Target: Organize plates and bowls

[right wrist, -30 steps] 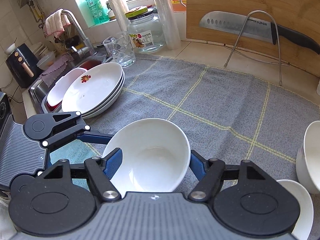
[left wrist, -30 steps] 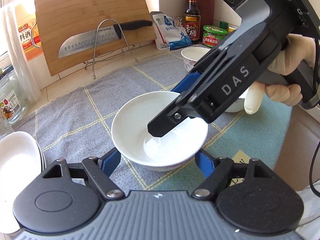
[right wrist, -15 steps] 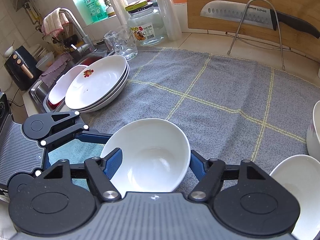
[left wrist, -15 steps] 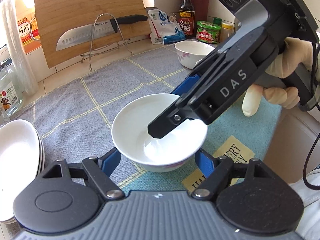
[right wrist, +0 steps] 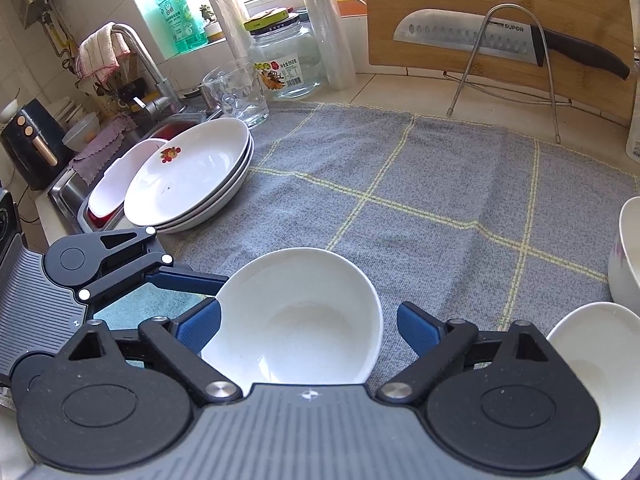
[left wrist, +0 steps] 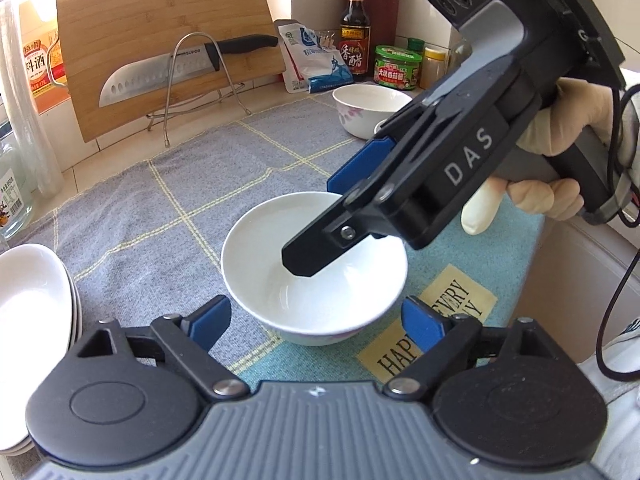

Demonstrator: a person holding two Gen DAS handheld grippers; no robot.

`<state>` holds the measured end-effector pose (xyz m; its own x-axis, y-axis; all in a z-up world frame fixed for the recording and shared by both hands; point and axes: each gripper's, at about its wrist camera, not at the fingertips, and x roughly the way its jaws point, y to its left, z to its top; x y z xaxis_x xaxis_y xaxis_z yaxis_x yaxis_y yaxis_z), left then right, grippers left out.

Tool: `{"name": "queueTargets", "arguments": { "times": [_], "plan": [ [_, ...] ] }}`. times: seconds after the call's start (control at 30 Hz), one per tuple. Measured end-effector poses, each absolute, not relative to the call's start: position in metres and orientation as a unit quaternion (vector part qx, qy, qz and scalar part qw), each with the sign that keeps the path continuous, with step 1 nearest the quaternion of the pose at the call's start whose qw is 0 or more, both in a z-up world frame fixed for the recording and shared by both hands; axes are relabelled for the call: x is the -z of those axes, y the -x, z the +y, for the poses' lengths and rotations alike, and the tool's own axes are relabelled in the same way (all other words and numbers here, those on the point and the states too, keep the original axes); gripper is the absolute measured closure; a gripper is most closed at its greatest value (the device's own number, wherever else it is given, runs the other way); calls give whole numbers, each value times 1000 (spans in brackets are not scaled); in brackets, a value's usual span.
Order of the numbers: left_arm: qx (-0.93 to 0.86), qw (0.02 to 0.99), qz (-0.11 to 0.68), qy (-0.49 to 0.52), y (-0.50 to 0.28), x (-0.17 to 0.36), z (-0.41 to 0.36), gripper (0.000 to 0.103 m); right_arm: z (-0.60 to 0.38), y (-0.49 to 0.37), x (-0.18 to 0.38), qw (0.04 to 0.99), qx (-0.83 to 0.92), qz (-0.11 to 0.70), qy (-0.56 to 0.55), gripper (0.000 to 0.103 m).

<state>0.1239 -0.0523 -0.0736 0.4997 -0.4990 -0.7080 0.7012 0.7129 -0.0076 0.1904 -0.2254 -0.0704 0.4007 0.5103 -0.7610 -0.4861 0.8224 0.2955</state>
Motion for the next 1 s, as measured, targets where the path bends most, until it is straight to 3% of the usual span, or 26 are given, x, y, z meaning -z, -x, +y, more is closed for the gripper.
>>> {"name": "queueTargets", "arguments": {
  "times": [0.47,1.0],
  "plan": [
    [382,859,308,-142,-114,46,-43,4,-238,-166,48,892,-181,415,13,0],
    [390,867,276,-140,-114,39,-148,4,-360,-148,40,912,-108,395,11,0]
  ]
}}
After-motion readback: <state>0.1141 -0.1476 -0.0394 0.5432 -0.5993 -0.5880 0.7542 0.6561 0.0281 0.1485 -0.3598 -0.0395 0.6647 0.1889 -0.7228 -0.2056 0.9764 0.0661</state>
